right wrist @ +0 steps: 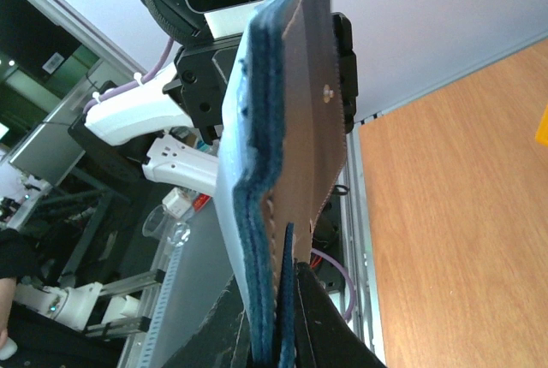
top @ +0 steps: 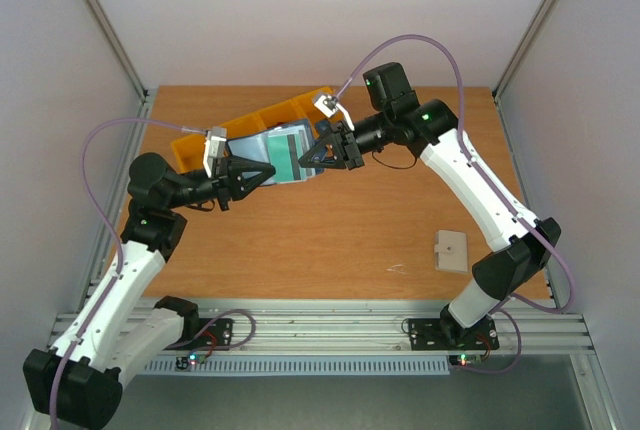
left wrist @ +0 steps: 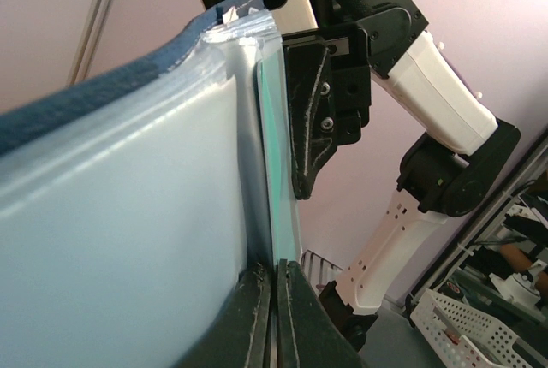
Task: Take the credit cards out of the card holder
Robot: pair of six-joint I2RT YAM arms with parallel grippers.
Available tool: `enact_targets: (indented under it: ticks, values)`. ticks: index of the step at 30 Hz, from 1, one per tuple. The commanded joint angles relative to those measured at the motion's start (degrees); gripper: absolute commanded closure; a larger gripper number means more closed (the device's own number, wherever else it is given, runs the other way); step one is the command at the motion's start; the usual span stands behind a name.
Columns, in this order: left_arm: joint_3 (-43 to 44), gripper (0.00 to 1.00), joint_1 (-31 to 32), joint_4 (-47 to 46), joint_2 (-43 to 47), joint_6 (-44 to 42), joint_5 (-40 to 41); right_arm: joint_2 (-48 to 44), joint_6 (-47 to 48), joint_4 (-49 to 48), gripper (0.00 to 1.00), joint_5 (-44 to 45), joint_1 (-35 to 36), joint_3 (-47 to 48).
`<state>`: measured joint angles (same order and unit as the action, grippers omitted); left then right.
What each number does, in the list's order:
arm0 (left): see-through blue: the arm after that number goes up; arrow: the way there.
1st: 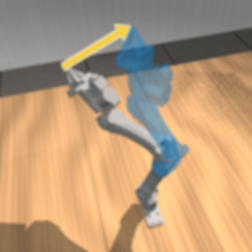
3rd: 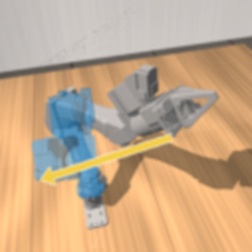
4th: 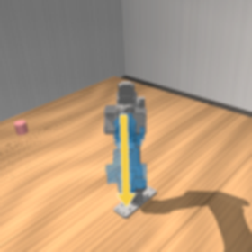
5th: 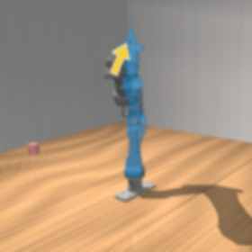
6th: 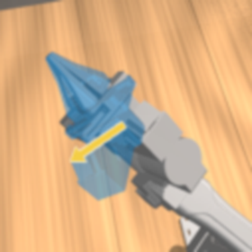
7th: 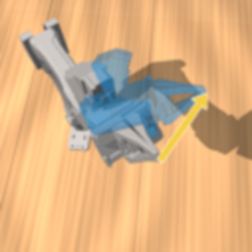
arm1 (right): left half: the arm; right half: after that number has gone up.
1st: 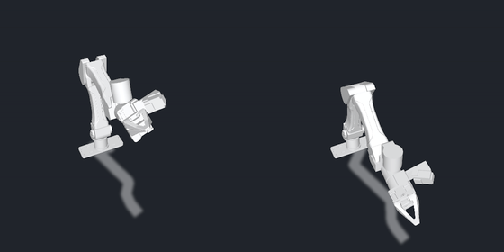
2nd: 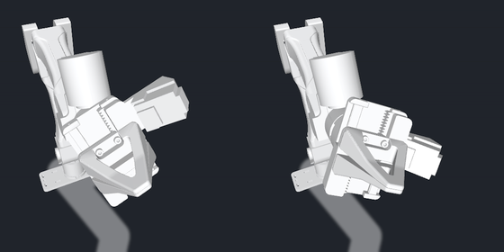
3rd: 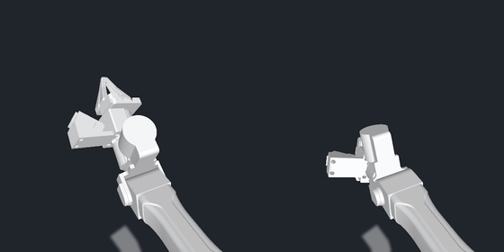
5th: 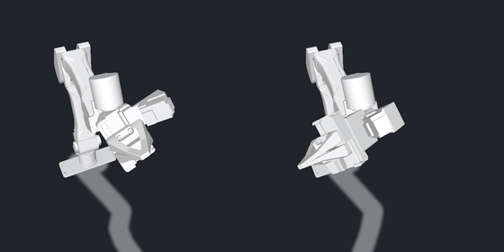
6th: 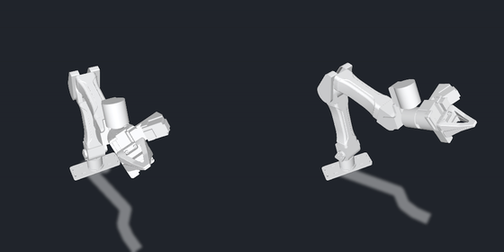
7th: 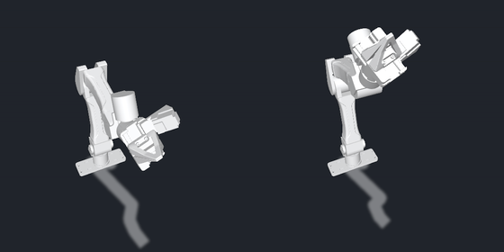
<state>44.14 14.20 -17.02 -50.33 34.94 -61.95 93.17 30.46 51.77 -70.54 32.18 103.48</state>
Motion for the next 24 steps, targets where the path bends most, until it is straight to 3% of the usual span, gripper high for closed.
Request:
enact_targets:
  ticks: [1, 4, 11, 18, 24]
  values:
    - [1.2, 1.00, -0.3, -3.8, 0.1, 1.3, -1.0, -3.5, -0.6, -0.9, 0.96, -1.5, 0.9, -0.9]
    - [1.1, 1.00, -0.5, -2.9, 0.9, 1.3, -0.5, -4.6, 0.2, -0.5, 0.90, -0.8, 0.5, -1.3]
    - [0.7, 1.00, -0.9, -2.4, 1.8, 0.9, -0.3, -4.3, 0.2, 1.2, 0.88, -1.2, -0.2, -1.1]
    - [0.5, 1.00, -1.3, -2.3, 2.6, 1.1, -0.4, -5.4, 2.8, 3.8, 0.99, -0.4, -0.9, -0.8]
    - [0.0, 1.00, -1.9, -2.2, 3.1, 1.2, -1.2, -5.7, 6.8, 9.9, 0.99, -0.2, -2.0, 1.4]
